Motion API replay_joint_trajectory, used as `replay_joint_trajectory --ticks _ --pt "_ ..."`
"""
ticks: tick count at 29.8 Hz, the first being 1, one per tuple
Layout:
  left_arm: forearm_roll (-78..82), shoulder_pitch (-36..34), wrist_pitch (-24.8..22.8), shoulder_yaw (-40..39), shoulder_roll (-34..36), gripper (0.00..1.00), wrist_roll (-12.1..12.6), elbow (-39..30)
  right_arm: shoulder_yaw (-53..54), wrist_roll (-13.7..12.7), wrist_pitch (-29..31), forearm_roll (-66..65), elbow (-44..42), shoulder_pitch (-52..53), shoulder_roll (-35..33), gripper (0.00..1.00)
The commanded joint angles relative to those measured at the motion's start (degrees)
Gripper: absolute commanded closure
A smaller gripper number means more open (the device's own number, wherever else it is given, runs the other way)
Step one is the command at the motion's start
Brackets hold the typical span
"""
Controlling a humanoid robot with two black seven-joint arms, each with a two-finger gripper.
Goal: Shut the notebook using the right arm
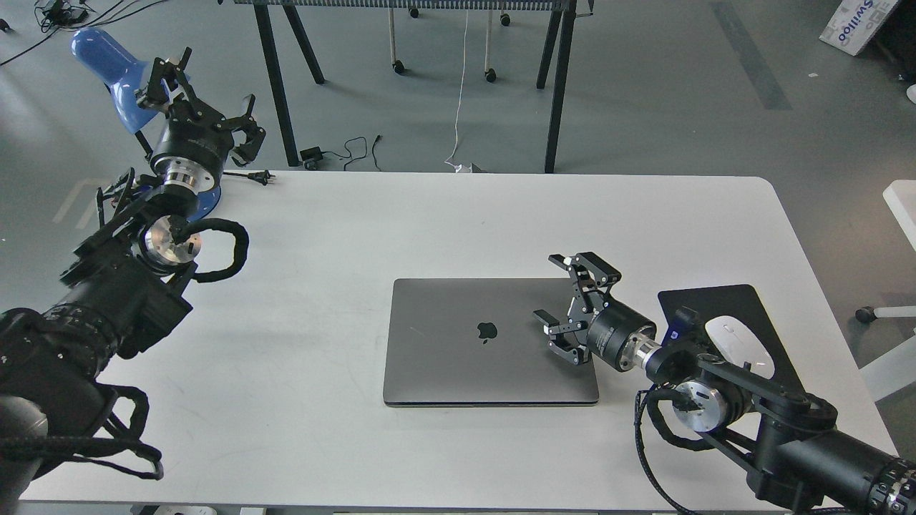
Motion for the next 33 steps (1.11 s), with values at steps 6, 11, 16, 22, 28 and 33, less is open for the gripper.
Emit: replay_joint_trajectory --ticks 6,11,16,22,28,33 --pt "-0.08 0.05 0.00 0.00 -0.05 0.00 0.00 0.00 25.43 -0.57 0.87 0.09 1.41 0.26 -1.57 0.00" --pt "-0.08 0.05 0.00 0.00 -0.13 0.00 0.00 0.00 36.17 -2.59 2.36 0.97 1.41 1.93 -1.66 0.00" --pt "-0.08 -0.04 0.00 0.00 -0.13 0.00 0.00 0.00 39.35 -4.08 2.01 2.81 -4.02 4.64 -1.74 0.00" --pt "-0.08 0.05 0.00 0.00 -0.05 0.00 0.00 0.00 39.35 -6.37 2.54 9.49 -18.61 12.12 -1.75 0.00" --pt "0.01 -0.04 0.00 0.00 -0.05 0.00 0.09 0.00 38.12 -6.63 3.86 9.58 -19.51 13.09 -1.75 0.00" --pt "0.01 0.05 0.00 0.00 0.13 0.00 0.17 0.00 35.58 -7.86 6.31 9.58 -18.72 13.09 -2.62 0.00"
